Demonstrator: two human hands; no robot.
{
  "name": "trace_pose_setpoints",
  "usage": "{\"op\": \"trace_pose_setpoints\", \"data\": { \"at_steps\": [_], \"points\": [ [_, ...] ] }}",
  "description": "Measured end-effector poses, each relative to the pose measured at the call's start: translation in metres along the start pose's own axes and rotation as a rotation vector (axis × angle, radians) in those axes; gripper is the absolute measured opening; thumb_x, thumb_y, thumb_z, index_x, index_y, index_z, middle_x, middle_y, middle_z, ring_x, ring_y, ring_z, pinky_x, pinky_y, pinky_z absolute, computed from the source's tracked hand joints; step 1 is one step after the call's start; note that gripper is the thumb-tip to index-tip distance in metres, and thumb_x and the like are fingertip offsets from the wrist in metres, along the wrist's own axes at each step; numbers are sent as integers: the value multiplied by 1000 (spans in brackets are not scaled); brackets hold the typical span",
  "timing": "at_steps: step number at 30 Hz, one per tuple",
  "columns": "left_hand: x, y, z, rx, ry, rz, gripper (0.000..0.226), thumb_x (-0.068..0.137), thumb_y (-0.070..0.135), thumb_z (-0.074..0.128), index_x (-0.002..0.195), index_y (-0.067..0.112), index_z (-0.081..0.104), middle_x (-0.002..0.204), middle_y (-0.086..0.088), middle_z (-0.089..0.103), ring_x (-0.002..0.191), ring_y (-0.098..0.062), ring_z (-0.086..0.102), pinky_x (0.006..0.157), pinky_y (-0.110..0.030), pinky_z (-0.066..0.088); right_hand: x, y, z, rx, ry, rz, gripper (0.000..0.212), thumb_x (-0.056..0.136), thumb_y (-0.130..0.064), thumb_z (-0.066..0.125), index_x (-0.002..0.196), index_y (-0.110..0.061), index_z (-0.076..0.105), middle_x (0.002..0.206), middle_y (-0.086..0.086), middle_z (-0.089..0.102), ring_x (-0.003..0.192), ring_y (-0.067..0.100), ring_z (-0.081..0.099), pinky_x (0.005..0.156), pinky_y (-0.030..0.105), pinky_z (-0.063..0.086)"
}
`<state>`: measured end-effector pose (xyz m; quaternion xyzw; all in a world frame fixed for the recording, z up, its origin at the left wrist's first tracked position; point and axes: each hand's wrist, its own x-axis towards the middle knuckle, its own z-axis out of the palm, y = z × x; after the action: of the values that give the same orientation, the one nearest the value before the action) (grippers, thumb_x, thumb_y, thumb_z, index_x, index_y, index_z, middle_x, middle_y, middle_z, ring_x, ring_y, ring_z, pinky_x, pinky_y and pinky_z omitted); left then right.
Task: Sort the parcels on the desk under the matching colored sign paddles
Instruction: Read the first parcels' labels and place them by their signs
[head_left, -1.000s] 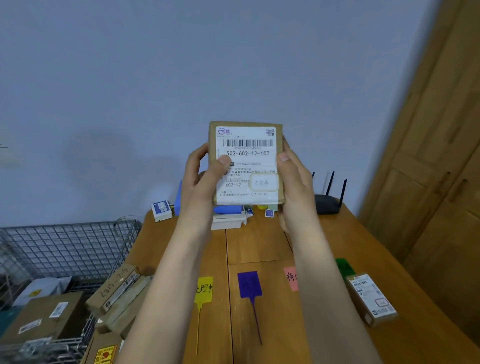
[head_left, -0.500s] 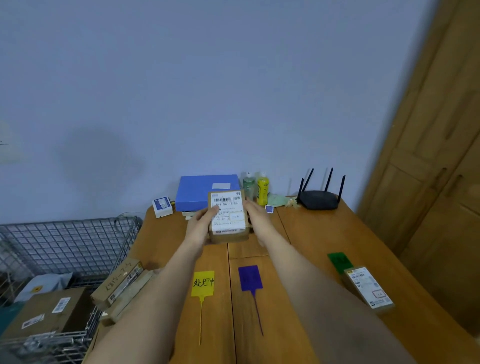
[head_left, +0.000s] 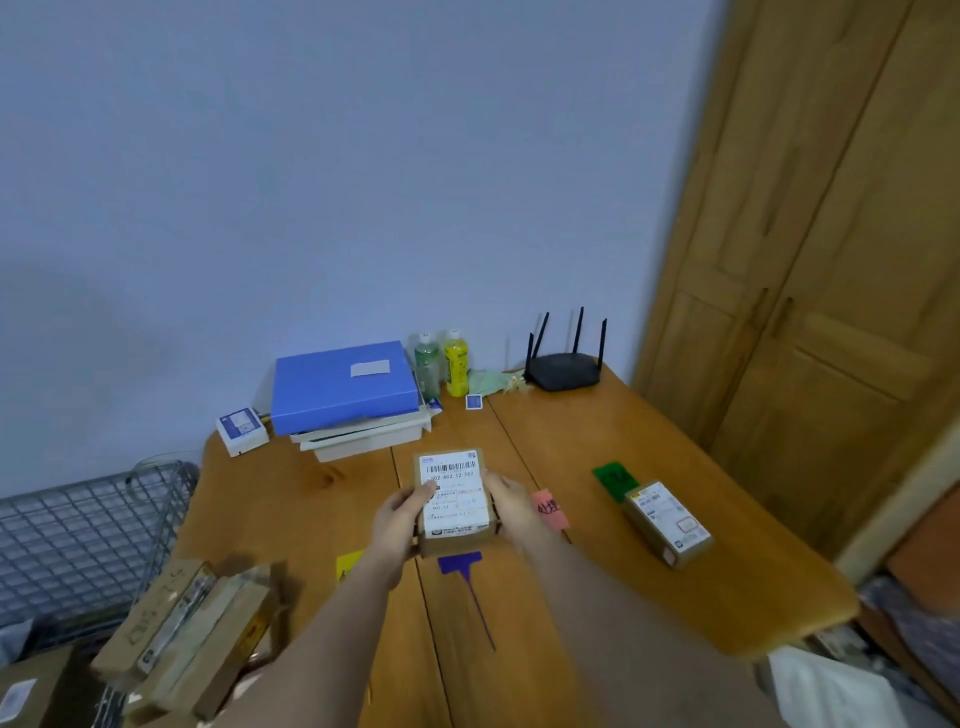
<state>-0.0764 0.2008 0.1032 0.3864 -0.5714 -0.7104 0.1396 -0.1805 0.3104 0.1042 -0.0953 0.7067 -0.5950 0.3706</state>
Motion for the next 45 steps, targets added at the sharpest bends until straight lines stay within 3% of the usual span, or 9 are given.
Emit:
{"op": "trace_pose_setpoints", "data": {
  "at_steps": [5,7,12,16,21,26,32,37,45],
  "points": [
    [-1,-18,45,43,-104,-60,45,85,40,65,113,11,47,98,-6,67,76,-17,64,55,-28,52,-5,22,-50,-35,174,7,40,88,-54,45,102,-26,70,104,0,71,102,22,66,90,39,53],
    [-5,-27,67,71,-148,-78,38,85,44,64,103,16,45,100,-4,66,84,-18,63,61,-30,52,-14,30,-72,18,195,0,33,94,-44,46,101,-22,69,100,2,72,96,22,68,85,36,55],
    [-15,-44,124,110,-256,-110,44,86,51,57,113,19,43,112,-3,65,104,-20,61,68,-33,50,-37,40,-134,53,255,-15,24,96,-36,47,107,-19,59,91,-3,69,86,14,66,73,31,54],
    [-21,-47,179,103,-307,-103,27,89,49,54,106,30,46,115,-1,63,112,-21,59,91,-44,49,-43,45,-193,-7,307,-21,36,96,-41,44,111,-16,65,96,1,72,95,21,67,89,41,55],
    [-33,-69,243,120,-358,-155,39,86,45,59,116,22,50,114,-1,68,107,-18,62,84,-42,52,-56,56,-270,-23,279,-48,30,98,-34,46,105,-15,69,91,3,73,76,11,68,58,21,50],
    [-59,-95,302,92,-355,-207,43,88,33,61,119,13,39,115,-5,65,108,-21,61,79,-42,55,-62,82,-335,-57,235,-14,30,97,-35,46,105,-16,68,91,2,73,81,14,69,65,26,52],
    [-69,-118,347,113,-333,-251,43,90,33,60,119,12,37,121,-8,60,115,-25,57,96,-50,49,-59,105,-384,-70,206,64,27,97,-36,47,101,-17,66,87,0,71,81,15,68,65,26,52],
    [-58,-134,370,104,-312,-313,44,89,33,62,119,11,39,129,-11,56,114,-29,57,83,-43,50,-41,117,-407,-97,200,121,32,93,-39,51,104,-14,69,99,6,74,88,19,70,74,32,55],
    [-25,-167,391,85,-287,-517,48,87,32,64,125,19,38,139,-9,49,126,-30,48,90,-44,45,3,141,-429,-156,115,285,28,94,-40,50,94,-19,69,95,2,75,88,18,70,77,34,53]
  ]
}}
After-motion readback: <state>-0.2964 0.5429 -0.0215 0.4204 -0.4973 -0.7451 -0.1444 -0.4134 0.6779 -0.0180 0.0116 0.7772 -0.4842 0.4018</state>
